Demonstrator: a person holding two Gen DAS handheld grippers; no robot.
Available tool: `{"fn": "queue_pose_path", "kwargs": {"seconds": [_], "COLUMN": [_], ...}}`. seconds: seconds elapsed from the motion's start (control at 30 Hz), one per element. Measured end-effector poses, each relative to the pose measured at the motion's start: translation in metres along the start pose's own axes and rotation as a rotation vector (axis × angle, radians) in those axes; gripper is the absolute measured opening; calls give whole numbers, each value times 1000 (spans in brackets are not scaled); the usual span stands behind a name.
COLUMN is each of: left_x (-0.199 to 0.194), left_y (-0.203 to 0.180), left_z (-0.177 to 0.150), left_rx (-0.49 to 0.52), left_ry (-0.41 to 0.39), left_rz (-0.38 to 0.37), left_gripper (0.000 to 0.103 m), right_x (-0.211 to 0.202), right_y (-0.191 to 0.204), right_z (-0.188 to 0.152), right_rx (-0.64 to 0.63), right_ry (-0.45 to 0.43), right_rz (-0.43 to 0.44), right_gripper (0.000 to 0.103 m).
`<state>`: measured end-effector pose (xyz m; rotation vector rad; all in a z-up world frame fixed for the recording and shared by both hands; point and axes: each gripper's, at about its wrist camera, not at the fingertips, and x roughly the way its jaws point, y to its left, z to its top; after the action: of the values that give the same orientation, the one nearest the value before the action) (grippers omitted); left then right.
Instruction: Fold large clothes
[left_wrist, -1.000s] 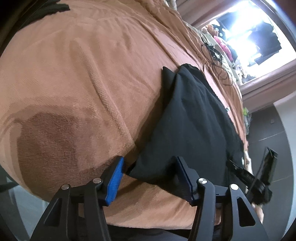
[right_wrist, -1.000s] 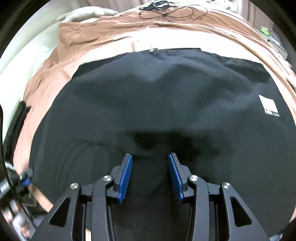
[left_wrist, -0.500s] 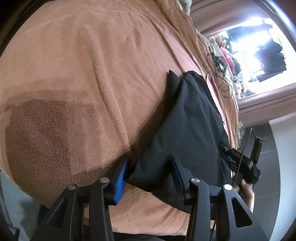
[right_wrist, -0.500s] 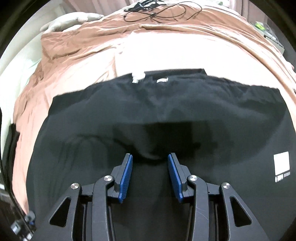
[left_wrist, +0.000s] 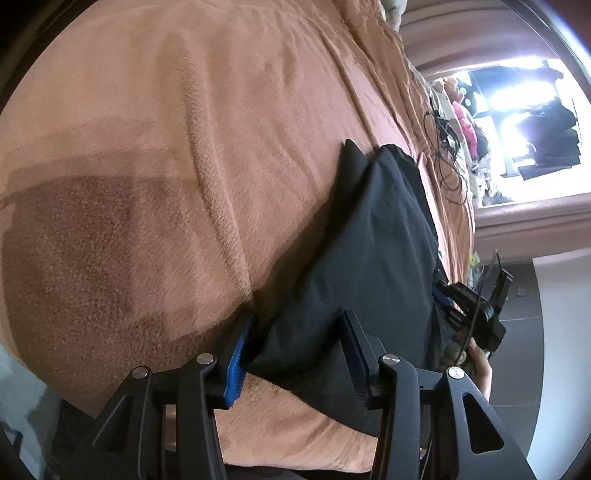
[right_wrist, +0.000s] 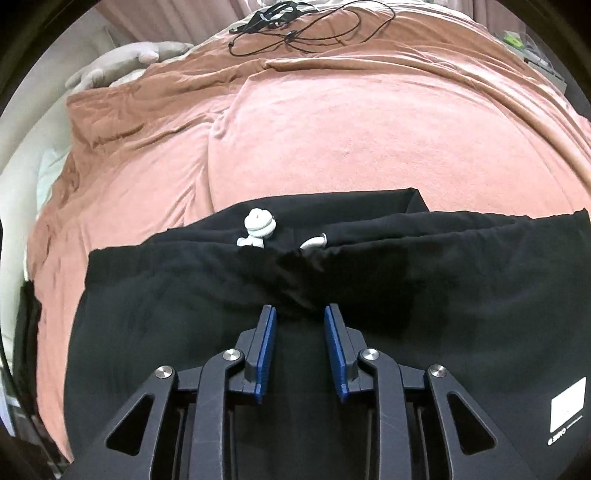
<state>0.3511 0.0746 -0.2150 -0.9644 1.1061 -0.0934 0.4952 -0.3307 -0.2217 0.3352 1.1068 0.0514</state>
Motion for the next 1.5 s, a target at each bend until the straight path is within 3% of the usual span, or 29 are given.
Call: {"fn": "queue_pose_path", "kwargs": {"seconds": [0.1, 0.37, 0.6, 0.7, 0.97, 1.1, 1.13, 1.2, 1.27, 1.4, 1.5], "left_x": [1, -1, -6, -6, 0, -4, -3, -4, -10, -26, -39], "left_y": [-1, 3, 3, 6, -2, -19, -22, -24, -29, -52, -81], "left_z": [1, -4, -16, -19, -14, -21, -23, -24, -25, -29, -33], "left_rx": [-15, -58, -81, -136, -135, -38, -20, -16, -7, 78, 131], "left_ry": [3, -19, 4, 21, -17, -71, -85, -107, -132, -185, -207], "left_rz": [15, 6, -13, -52, -29, 54, 72, 85, 69, 31, -38], "left_gripper": [48, 48, 48, 48, 48, 47, 45, 22, 15, 10, 9], "right_x": [-11, -57, -82, -85, -103, -105, -106, -107, -103, -79, -69], "right_y": [-1, 11, 5, -4, -18, -18, -15, -10, -8, -4, 5], "right_z": [-3, -30, -83, -109, -160, -178, -183, -188, -192, -194, -196], "right_rx": [1, -29, -18, 0, -7, -20, -32, -53, -59, -74, -128], "right_ry": [-4, -38, -23, -5, -17, 6, 8, 6, 19, 93, 105], "right_rz": [38, 145, 203, 221, 285, 343, 358, 355, 339, 312, 274], "right_gripper": [21, 21, 21, 21, 21, 21, 21, 21, 21, 21, 21]}}
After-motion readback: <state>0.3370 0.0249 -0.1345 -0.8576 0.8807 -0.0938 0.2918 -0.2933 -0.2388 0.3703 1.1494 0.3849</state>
